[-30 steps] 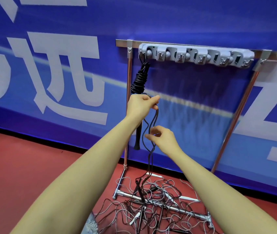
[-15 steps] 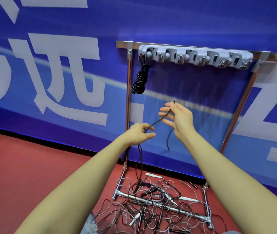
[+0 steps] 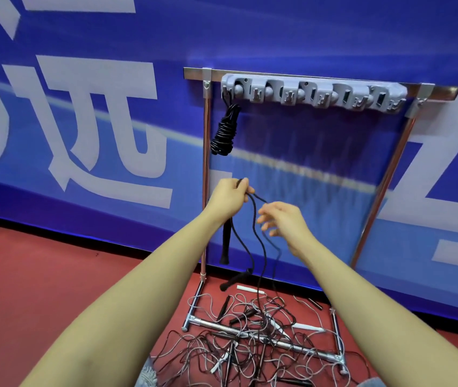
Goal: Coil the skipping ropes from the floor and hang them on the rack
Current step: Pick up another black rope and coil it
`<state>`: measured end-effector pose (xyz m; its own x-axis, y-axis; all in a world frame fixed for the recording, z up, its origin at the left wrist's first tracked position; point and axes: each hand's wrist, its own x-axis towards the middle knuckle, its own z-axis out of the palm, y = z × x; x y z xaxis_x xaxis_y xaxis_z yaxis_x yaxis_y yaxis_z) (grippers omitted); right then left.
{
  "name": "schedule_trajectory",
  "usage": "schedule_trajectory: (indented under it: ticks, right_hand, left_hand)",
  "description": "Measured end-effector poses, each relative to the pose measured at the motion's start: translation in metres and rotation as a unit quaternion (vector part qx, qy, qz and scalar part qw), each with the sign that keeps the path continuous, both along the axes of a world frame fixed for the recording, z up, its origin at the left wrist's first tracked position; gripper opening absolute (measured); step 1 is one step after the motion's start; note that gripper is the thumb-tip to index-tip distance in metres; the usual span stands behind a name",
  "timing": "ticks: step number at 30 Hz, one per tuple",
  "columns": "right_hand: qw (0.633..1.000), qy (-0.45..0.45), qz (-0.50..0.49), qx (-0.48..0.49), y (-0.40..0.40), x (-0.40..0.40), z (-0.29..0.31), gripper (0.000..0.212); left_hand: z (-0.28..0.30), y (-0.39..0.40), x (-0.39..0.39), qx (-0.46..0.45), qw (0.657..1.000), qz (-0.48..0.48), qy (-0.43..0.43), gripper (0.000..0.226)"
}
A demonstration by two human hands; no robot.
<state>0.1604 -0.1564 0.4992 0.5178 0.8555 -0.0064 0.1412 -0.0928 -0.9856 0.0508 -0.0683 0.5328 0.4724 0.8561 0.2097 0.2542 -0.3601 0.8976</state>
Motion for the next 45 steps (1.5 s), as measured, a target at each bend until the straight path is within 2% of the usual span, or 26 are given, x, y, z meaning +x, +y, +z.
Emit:
schedule_trajectory:
  ticks: [2, 5, 8, 12, 13, 15, 16, 17, 20, 23, 25, 27, 29, 31, 34, 37, 41, 45]
  right_hand:
    - [0.995, -0.059, 0.071, -0.034, -0.001, -0.007, -0.008, 0.008]
    - [0.969, -0.169, 0.160, -0.081, 0.003, -0.013, -0.017, 0.016]
    - [0.962, -0.227, 0.136, -0.065, 0.013, -0.018, -0.021, 0.006]
    - [0.985, -0.166, 0.045, 0.006, 0.021, -0.018, -0.011, 0.014]
    - [0.991, -0.128, 0.025, 0.030, 0.021, -0.017, -0.008, 0.014]
    - [0.997, -0.023, -0.015, 0.073, 0.020, -0.013, -0.001, 0.012]
    - [0.995, 0.032, -0.029, 0.088, 0.020, -0.011, 0.002, 0.010]
    - [0.991, 0.084, -0.042, 0.100, 0.020, -0.009, 0.005, 0.009]
    - [0.969, 0.201, -0.062, 0.126, 0.019, -0.008, 0.010, 0.007]
    - [0.952, 0.265, -0.064, 0.137, 0.017, -0.012, 0.015, 0.008]
    - [0.962, 0.240, -0.075, 0.110, 0.015, -0.013, 0.017, 0.013]
    - [0.991, 0.067, -0.109, 0.026, 0.014, -0.007, 0.016, 0.025]
    - [0.981, -0.124, -0.145, -0.036, 0.013, -0.003, 0.014, 0.033]
    - [0.973, -0.184, -0.139, -0.026, 0.013, -0.002, 0.013, 0.033]
    - [0.993, -0.116, -0.002, -0.017, 0.014, -0.006, 0.015, 0.033]
    - [0.994, -0.046, 0.102, -0.018, 0.013, -0.009, 0.015, 0.048]
    - [0.991, 0.046, 0.120, 0.046, 0.005, -0.010, 0.014, 0.041]
    - [0.981, 0.061, 0.157, 0.093, -0.001, -0.016, 0.021, 0.032]
  left_hand:
    - [0.006, 0.001, 0.003, 0.000, 1.000, 0.004, -0.009, 0.036]
    - [0.016, 0.002, 0.004, 0.001, 1.000, 0.001, -0.023, 0.035]
    - [0.026, 0.007, -0.002, 0.014, 1.000, 0.002, -0.018, 0.038]
    - [0.031, 0.010, -0.014, -0.001, 1.000, 0.016, 0.020, 0.059]
    - [0.028, 0.010, -0.018, -0.017, 1.000, 0.009, 0.022, 0.059]
    - [0.017, 0.007, -0.027, -0.024, 0.998, -0.046, 0.023, 0.044]
    - [0.007, 0.004, -0.031, -0.013, 0.996, -0.081, 0.034, 0.039]
    - [-0.005, 0.001, -0.035, 0.007, 0.993, -0.107, 0.054, 0.046]
    - [-0.039, -0.008, -0.036, 0.092, 0.982, -0.100, 0.130, 0.060]
    - [-0.048, -0.013, -0.027, 0.105, 0.992, -0.047, 0.061, 0.033]
    - [-0.042, -0.014, -0.024, 0.102, 0.994, -0.022, 0.042, 0.025]
    - [-0.038, -0.013, -0.023, 0.117, 0.991, -0.030, 0.057, 0.029]
    - [-0.032, -0.015, -0.024, 0.130, 0.988, -0.056, 0.058, 0.029]
    - [-0.025, -0.018, -0.024, 0.129, 0.987, -0.082, 0.040, 0.027]
    - [-0.013, -0.023, -0.022, 0.119, 0.988, -0.094, 0.018, 0.026]
    - [-0.004, -0.022, -0.025, 0.104, 0.990, -0.093, 0.008, 0.029]
    - [-0.005, -0.017, -0.034, 0.095, 0.991, -0.095, -0.003, 0.031]
    - [-0.018, -0.018, -0.039, 0.064, 0.994, -0.090, -0.023, 0.039]
